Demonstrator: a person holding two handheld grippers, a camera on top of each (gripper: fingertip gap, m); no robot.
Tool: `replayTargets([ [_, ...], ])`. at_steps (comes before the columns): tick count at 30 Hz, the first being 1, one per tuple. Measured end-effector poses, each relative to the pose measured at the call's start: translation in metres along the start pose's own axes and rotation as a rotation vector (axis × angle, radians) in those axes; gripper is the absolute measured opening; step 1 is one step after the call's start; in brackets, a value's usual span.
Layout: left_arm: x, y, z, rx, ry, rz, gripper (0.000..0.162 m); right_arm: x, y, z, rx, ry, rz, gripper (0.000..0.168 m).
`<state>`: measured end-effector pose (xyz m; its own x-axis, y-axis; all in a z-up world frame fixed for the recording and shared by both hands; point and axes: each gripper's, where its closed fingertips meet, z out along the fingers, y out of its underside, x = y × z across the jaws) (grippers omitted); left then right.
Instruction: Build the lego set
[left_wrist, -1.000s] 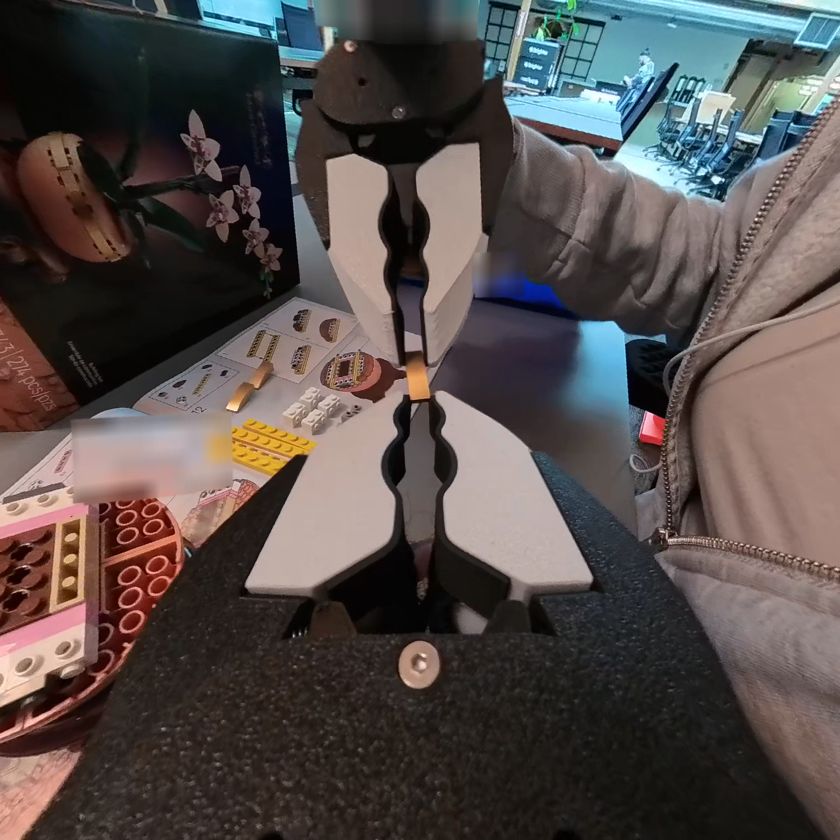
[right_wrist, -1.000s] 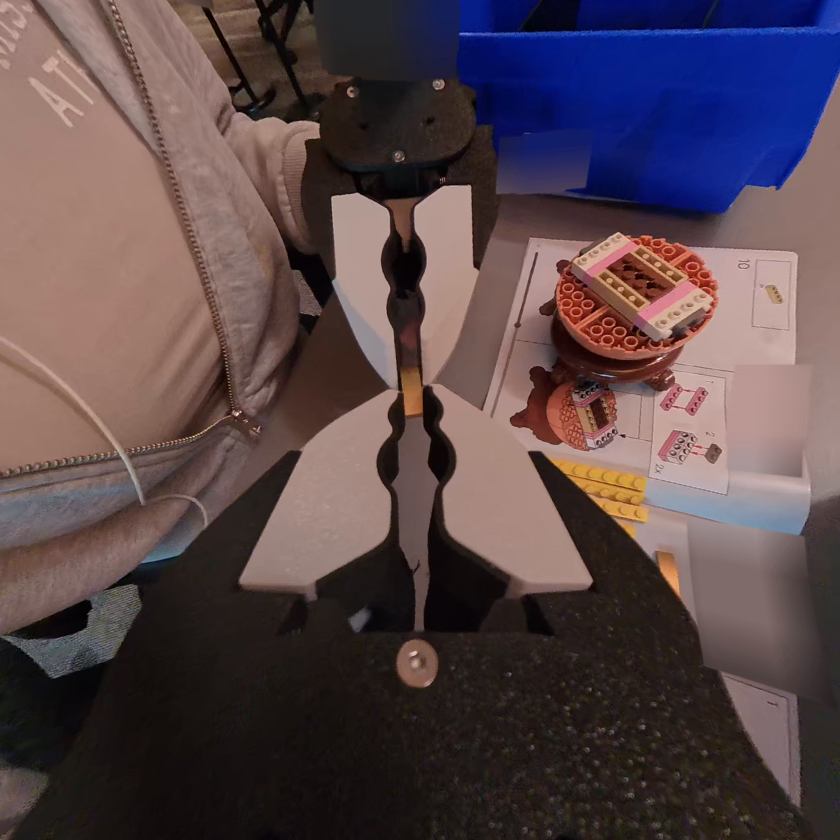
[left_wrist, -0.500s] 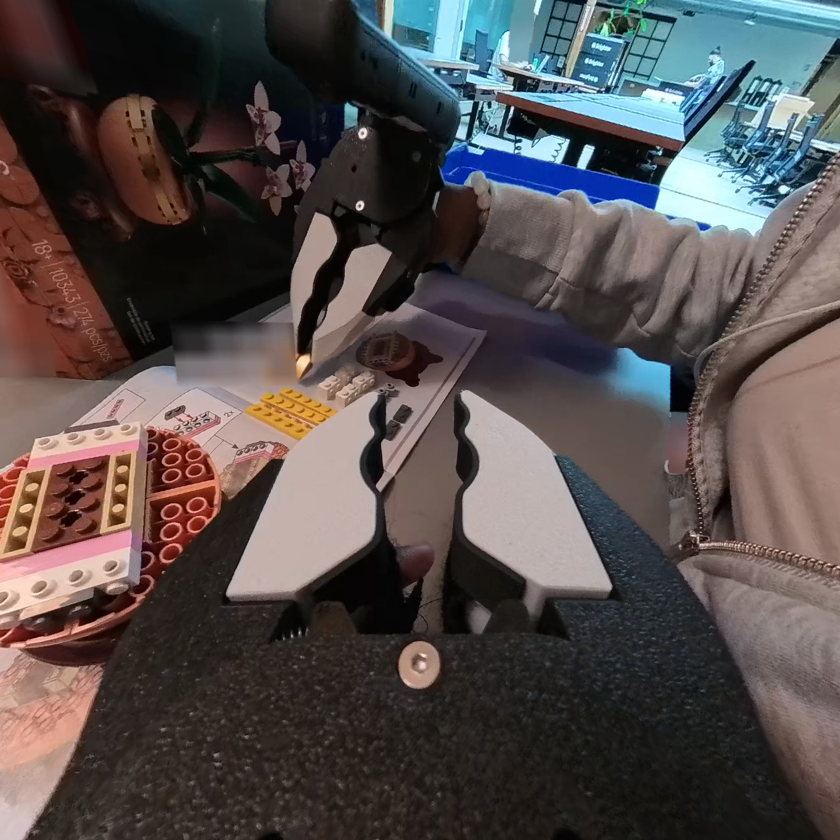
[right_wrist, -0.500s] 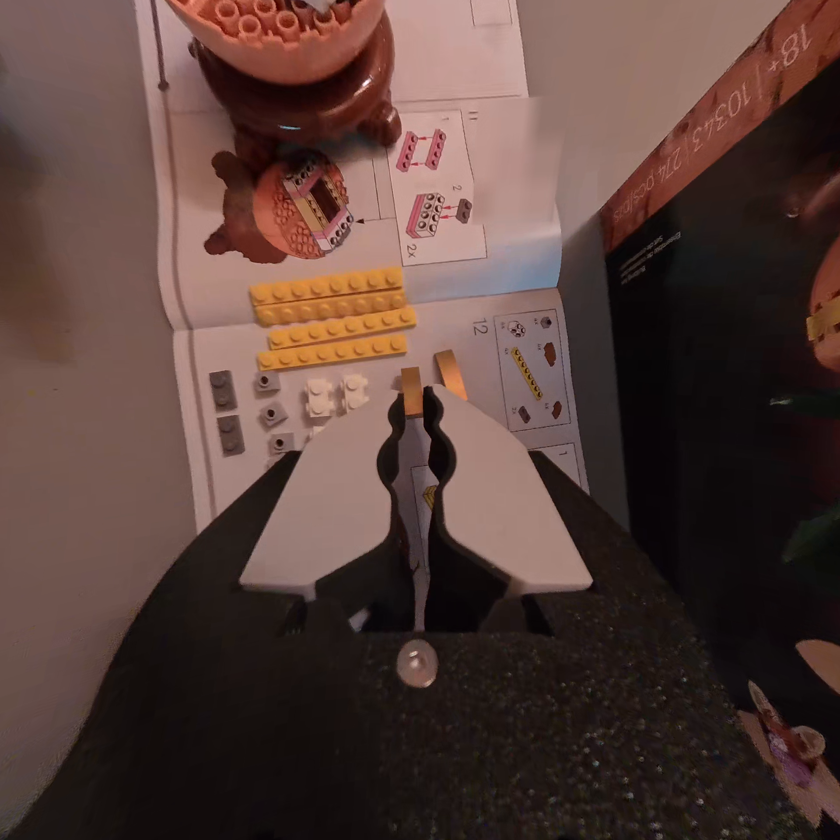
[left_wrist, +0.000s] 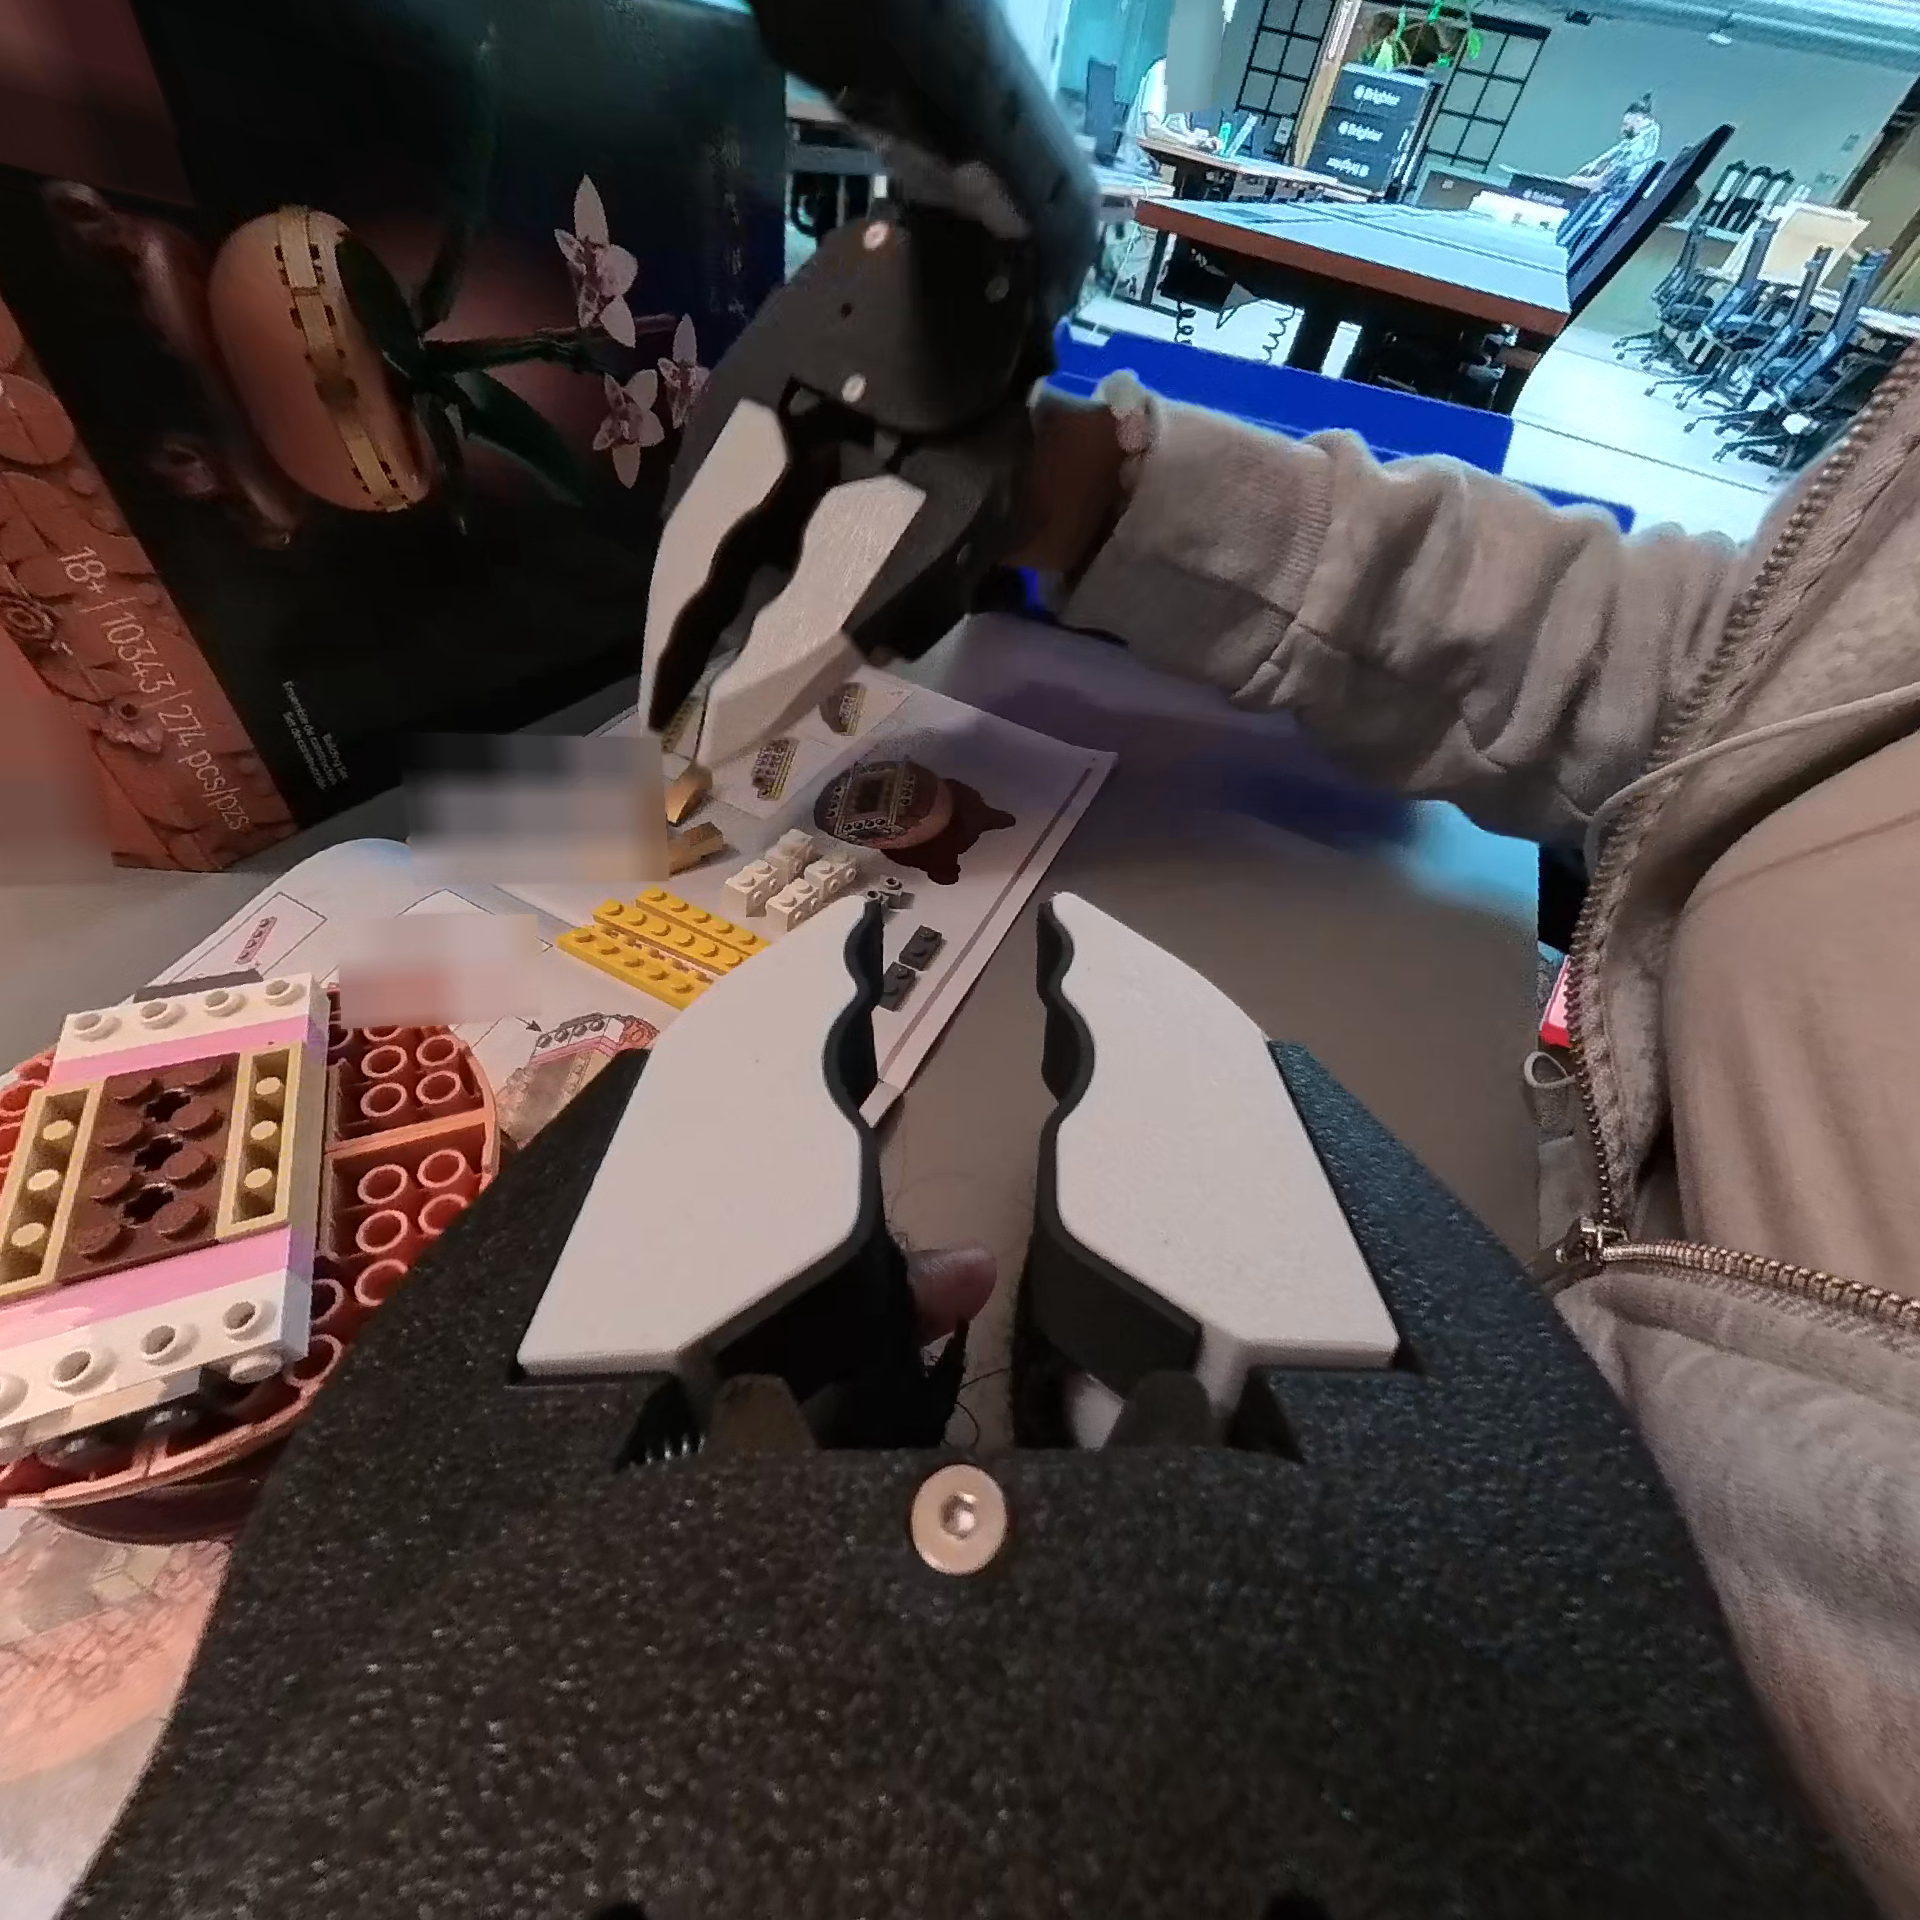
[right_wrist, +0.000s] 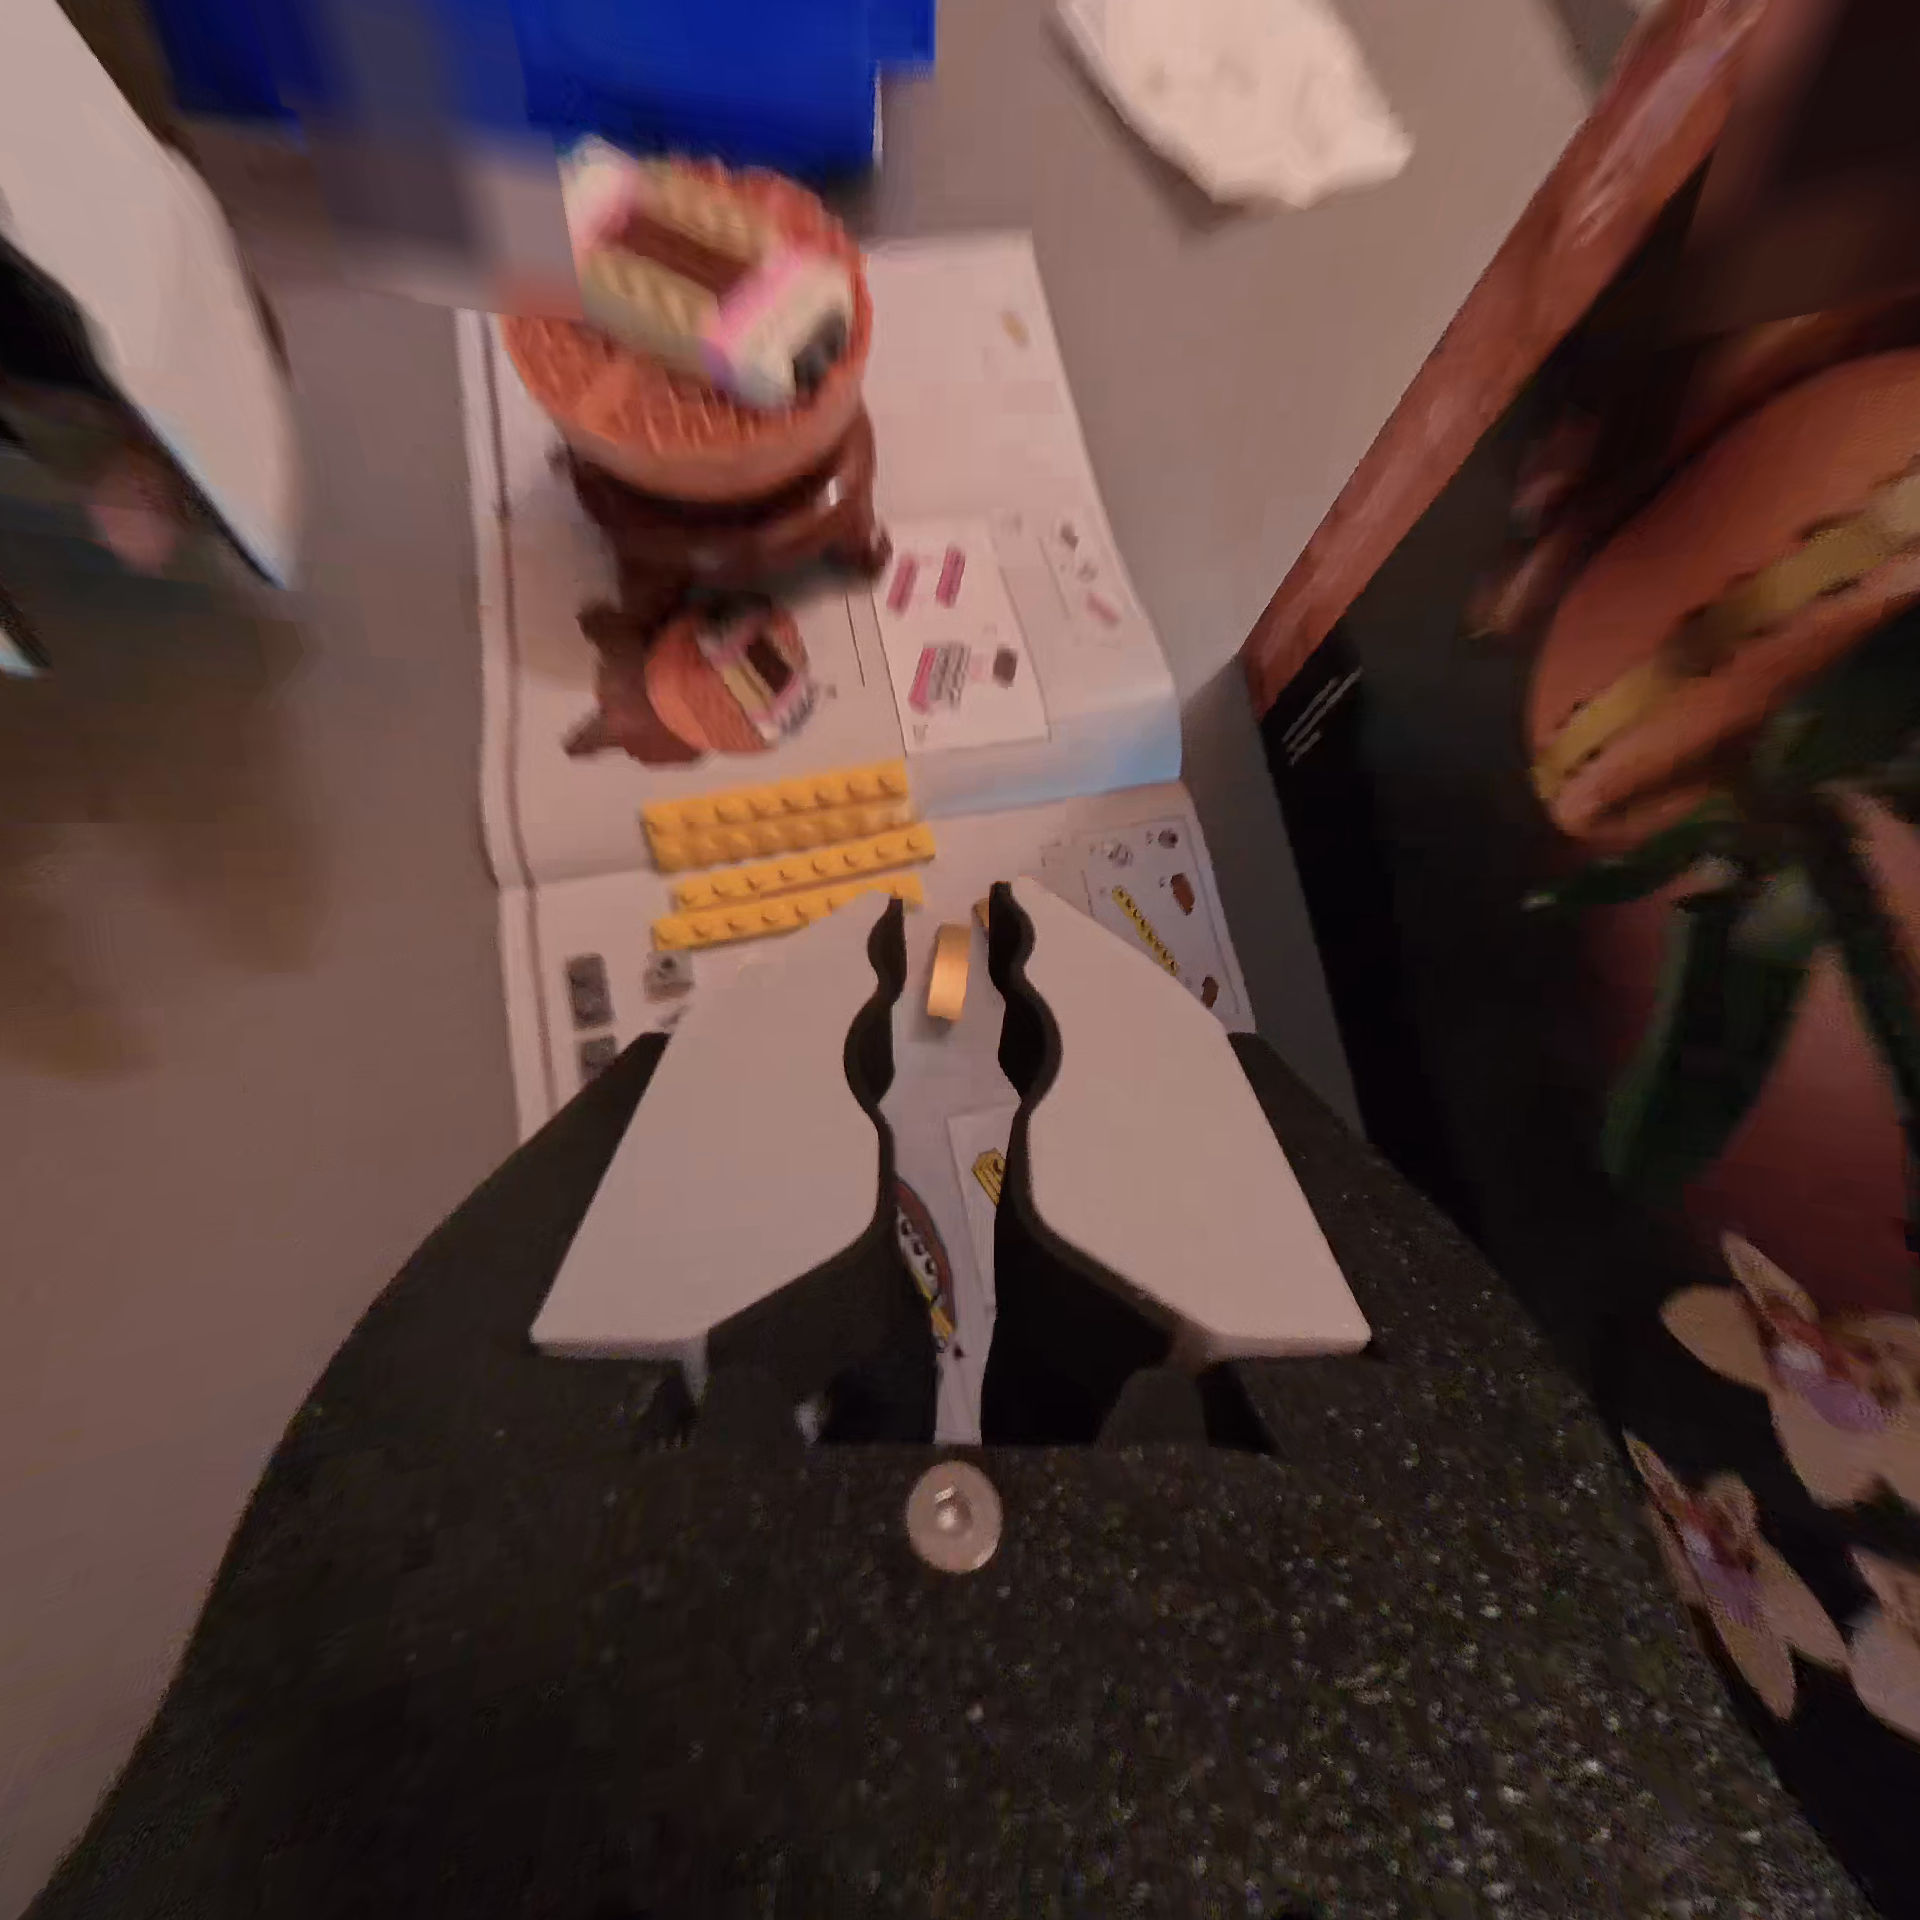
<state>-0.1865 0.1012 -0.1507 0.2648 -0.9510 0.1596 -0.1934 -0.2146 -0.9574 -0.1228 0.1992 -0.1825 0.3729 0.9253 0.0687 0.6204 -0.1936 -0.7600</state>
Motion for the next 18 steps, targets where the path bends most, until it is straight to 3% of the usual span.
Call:
replayTargets([
  [5,0.000,-0.003,0.002,0.000,-0.016,0.036,0.028,-0.018,-0.049,-0.088,0.367,0.112,0.132,0.030],
  [7,0.002,-0.007,0.005,0.017,-0.007,0.040,0.027,-0.029,-0.055,-0.139,0.449,0.187,0.173,0.037],
  [10,0.008,-0.015,0.012,0.042,0.027,0.038,0.027,-0.037,-0.043,-0.228,0.493,0.414,0.230,0.033],
  [12,0.011,-0.021,0.019,0.050,0.051,0.035,0.026,-0.037,-0.017,-0.282,0.427,0.582,0.238,0.025],
  [14,0.015,-0.027,0.027,0.046,0.072,0.043,0.026,-0.031,0.024,-0.324,0.257,0.703,0.228,0.021],
  [18,0.018,-0.034,0.045,0.029,0.087,0.072,0.025,-0.019,0.100,-0.355,-0.058,0.613,0.223,0.023],
])
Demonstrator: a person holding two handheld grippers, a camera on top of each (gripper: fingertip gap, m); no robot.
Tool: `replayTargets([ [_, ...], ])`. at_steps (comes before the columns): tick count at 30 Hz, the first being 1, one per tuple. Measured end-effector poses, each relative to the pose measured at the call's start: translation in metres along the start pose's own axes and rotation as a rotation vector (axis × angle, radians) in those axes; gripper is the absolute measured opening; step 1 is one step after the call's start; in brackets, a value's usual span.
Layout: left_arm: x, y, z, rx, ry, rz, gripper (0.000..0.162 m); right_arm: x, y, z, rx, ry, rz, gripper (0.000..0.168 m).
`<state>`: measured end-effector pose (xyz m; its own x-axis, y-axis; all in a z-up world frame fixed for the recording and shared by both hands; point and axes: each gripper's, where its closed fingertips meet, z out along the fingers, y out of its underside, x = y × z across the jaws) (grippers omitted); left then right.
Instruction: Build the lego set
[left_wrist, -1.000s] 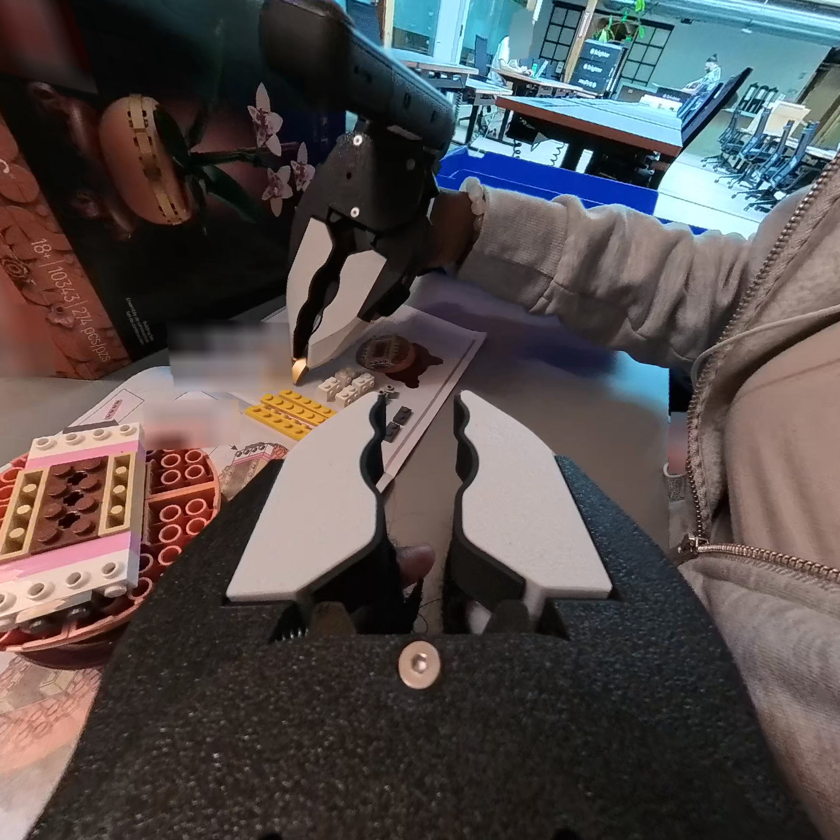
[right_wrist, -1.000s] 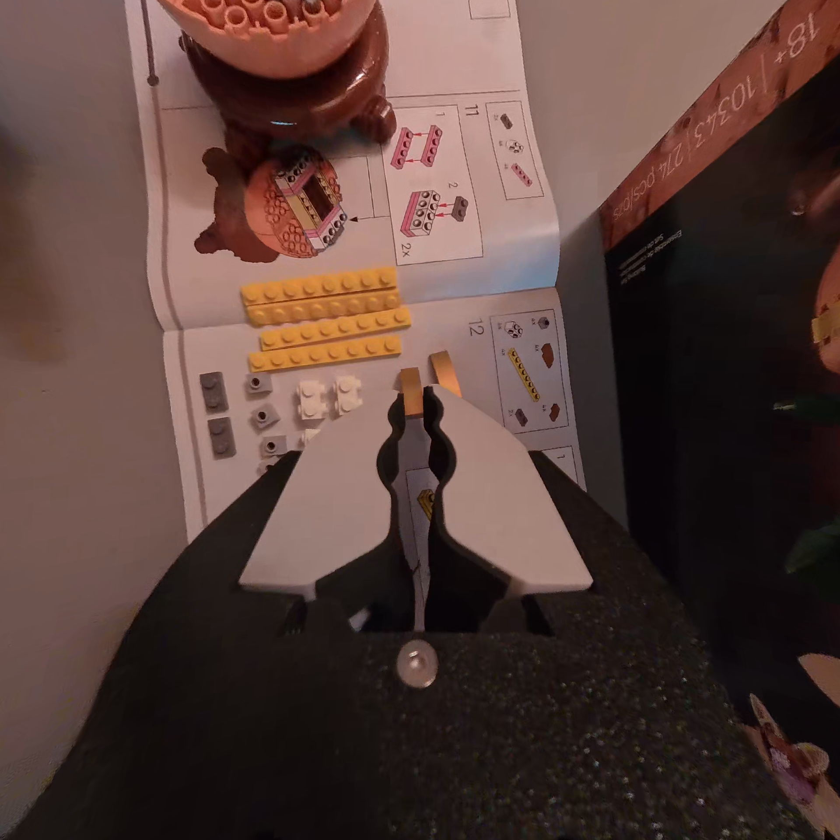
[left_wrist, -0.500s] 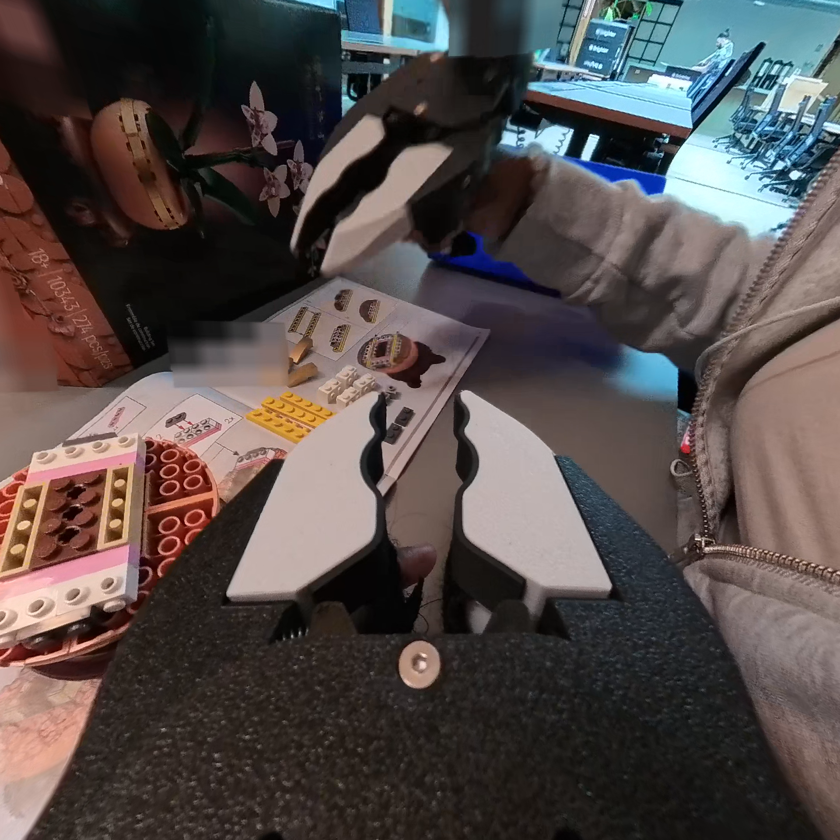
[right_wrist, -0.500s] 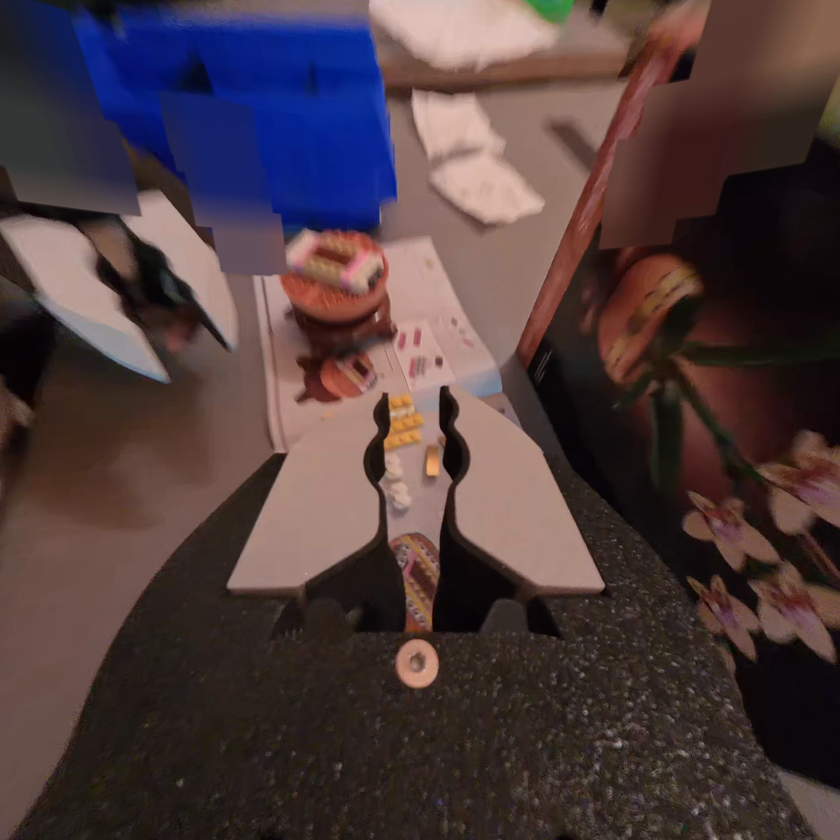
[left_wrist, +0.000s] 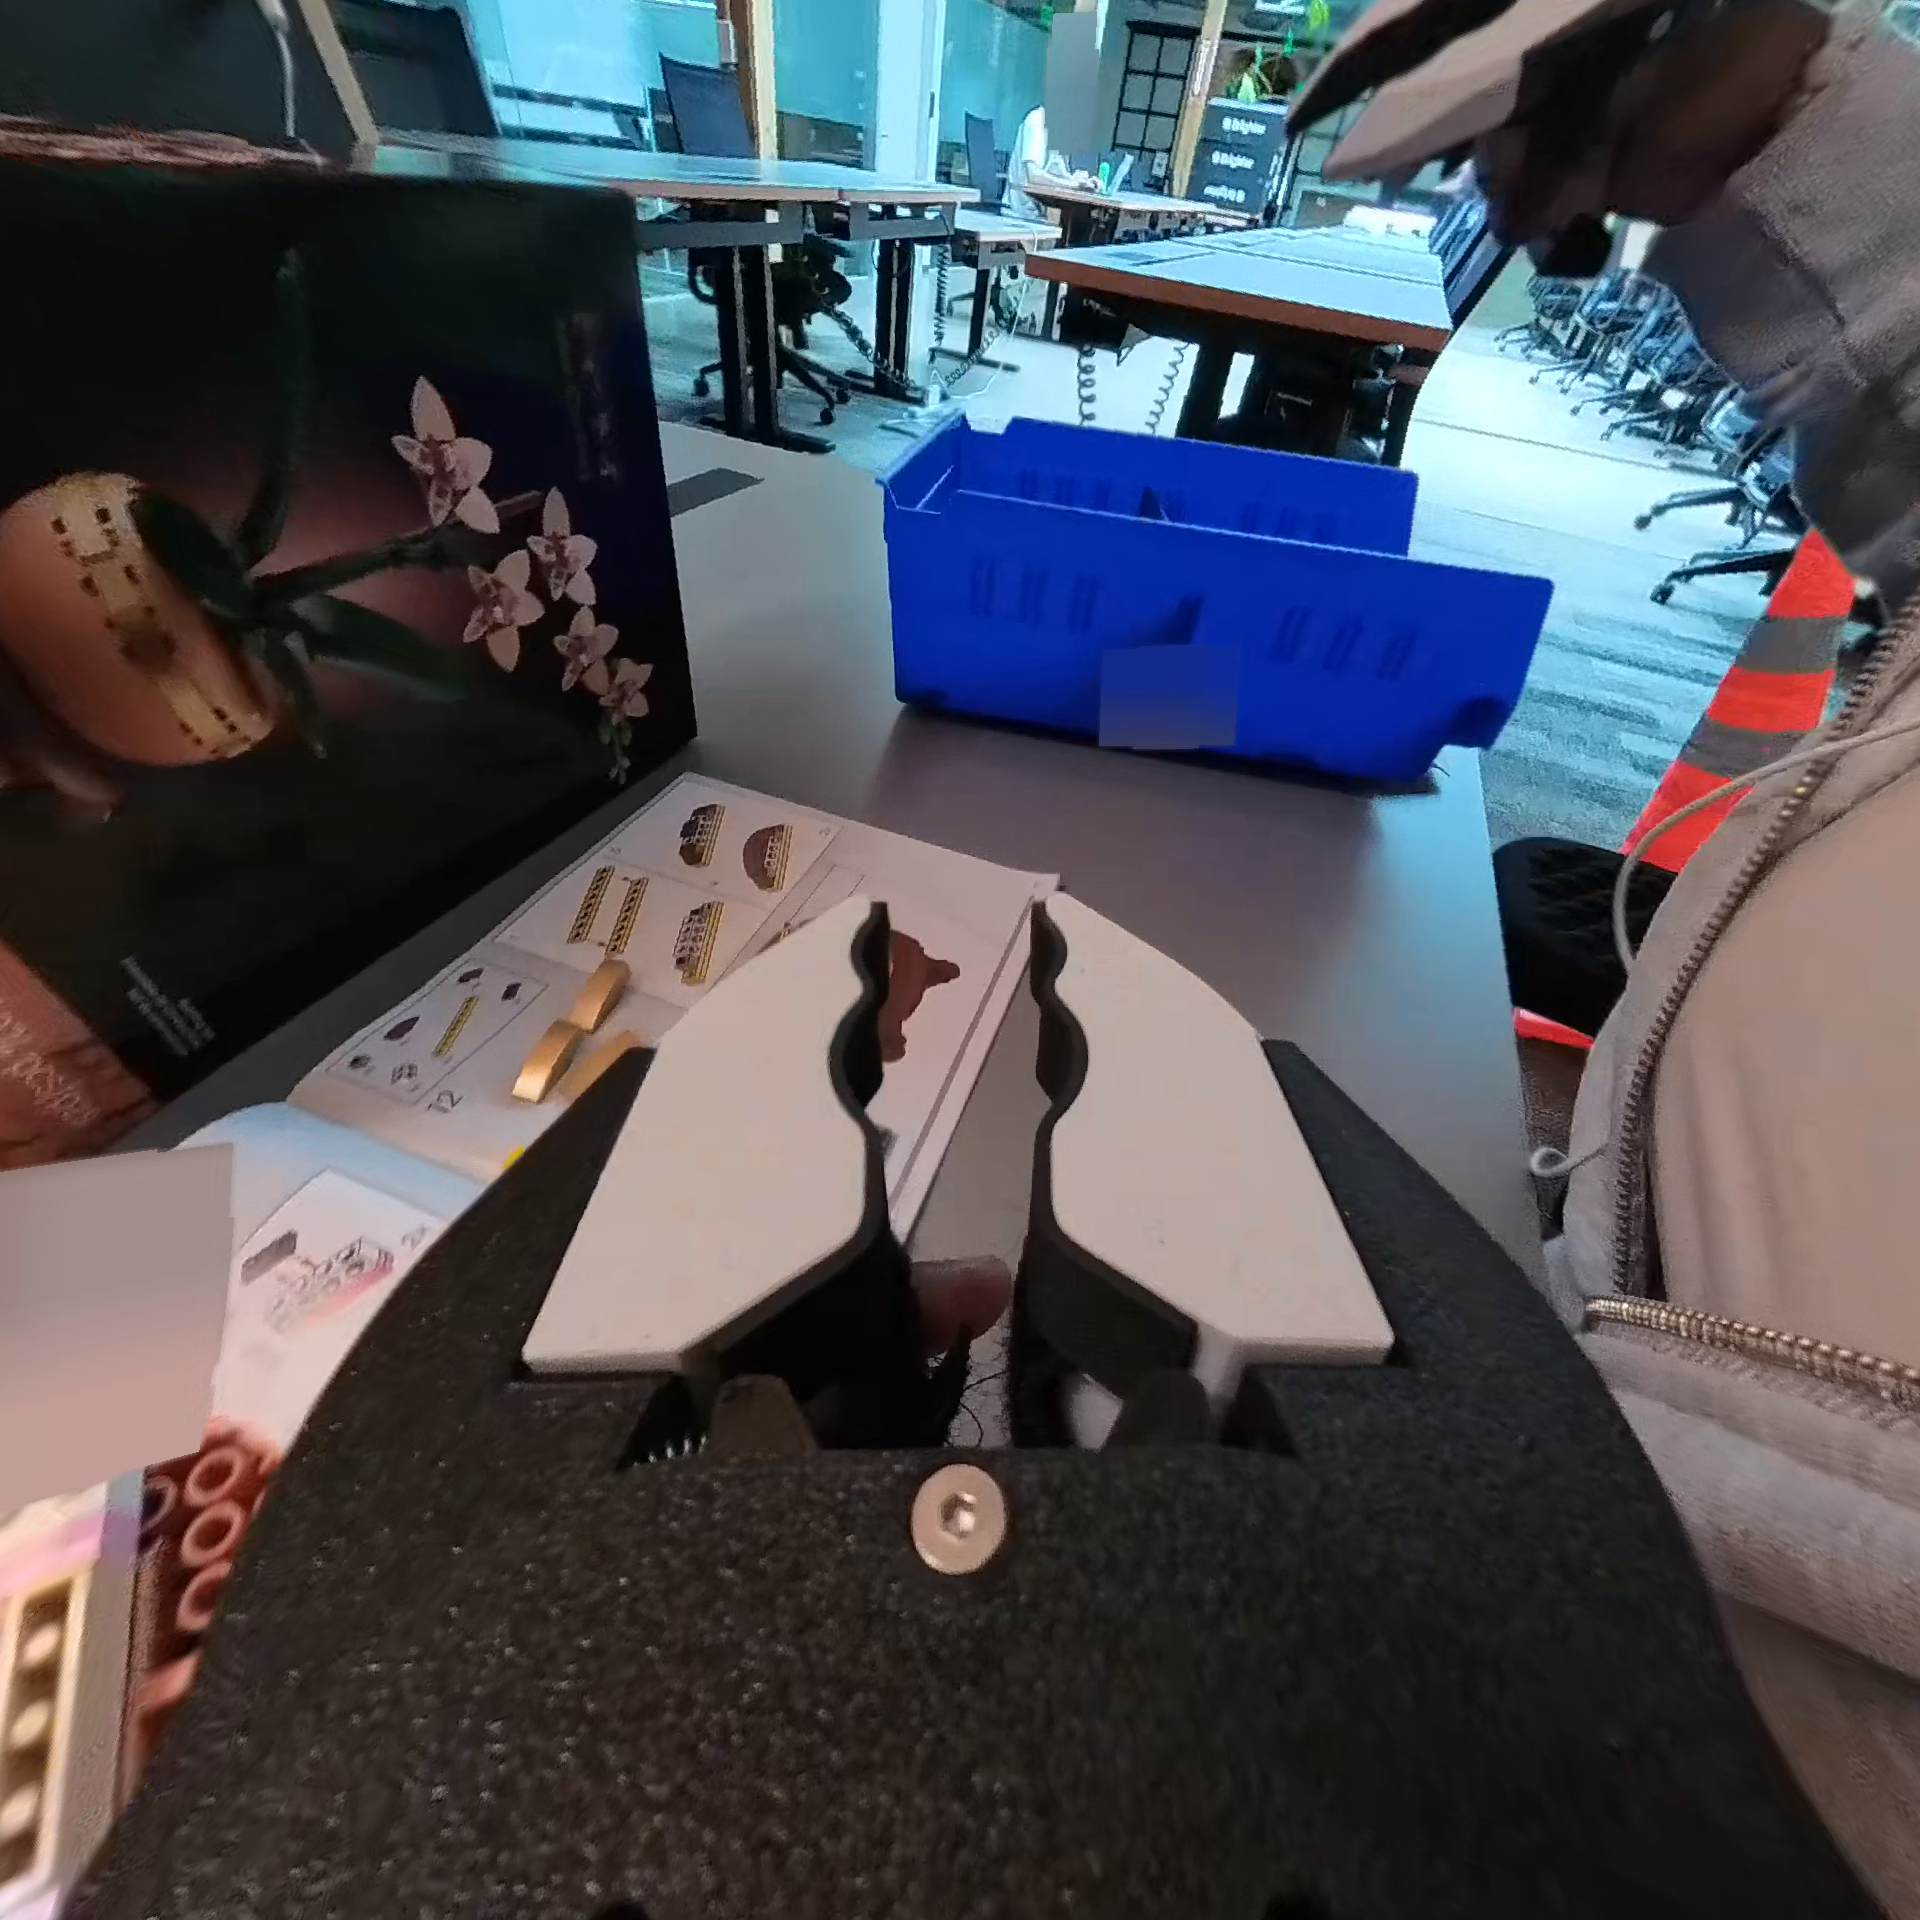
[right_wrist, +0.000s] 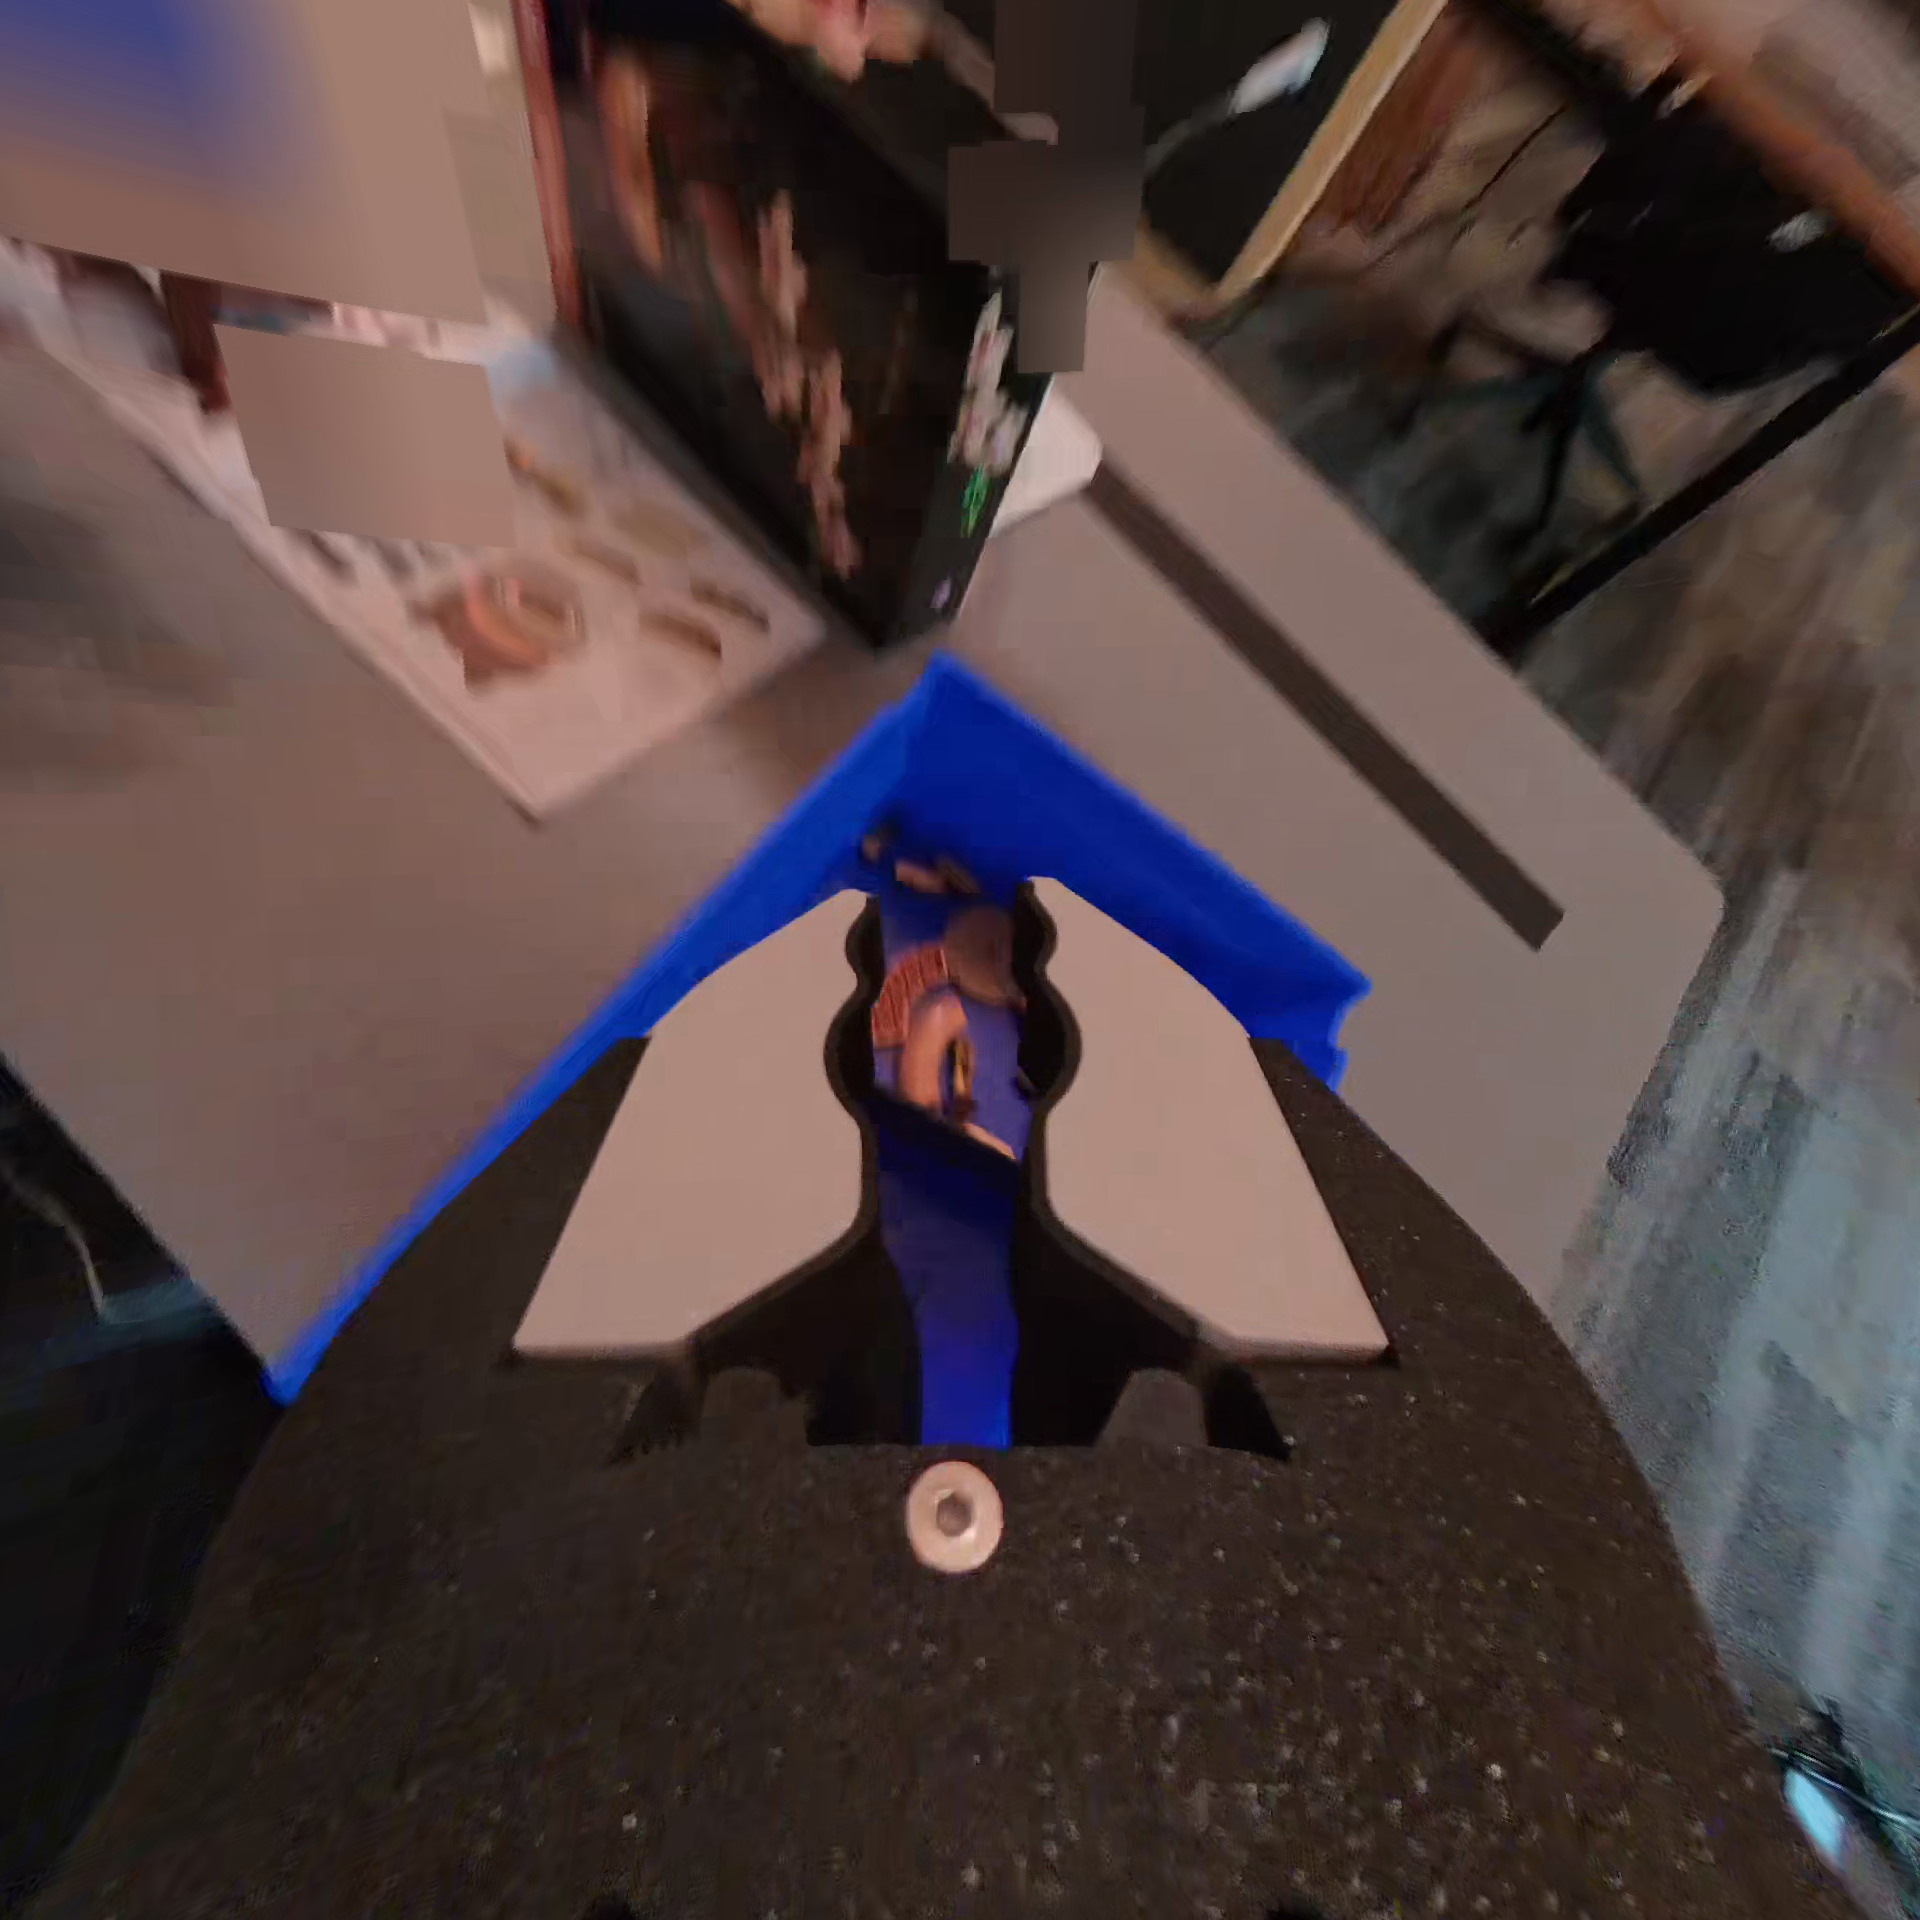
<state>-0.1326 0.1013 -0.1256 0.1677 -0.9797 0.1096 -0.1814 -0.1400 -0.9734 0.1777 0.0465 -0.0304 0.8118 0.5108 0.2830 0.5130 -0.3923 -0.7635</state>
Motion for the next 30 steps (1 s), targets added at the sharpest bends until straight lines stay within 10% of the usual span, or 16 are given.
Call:
replayTargets([
  [12,0.005,-0.006,0.048,-0.062,0.013,0.007,0.024,0.023,0.156,0.091,-0.886,-0.876,-0.510,0.014],
  [30,-0.011,-0.003,0.034,-0.032,-0.008,-0.006,0.024,0.021,0.185,0.114,-0.898,-0.799,-0.622,0.009],
])
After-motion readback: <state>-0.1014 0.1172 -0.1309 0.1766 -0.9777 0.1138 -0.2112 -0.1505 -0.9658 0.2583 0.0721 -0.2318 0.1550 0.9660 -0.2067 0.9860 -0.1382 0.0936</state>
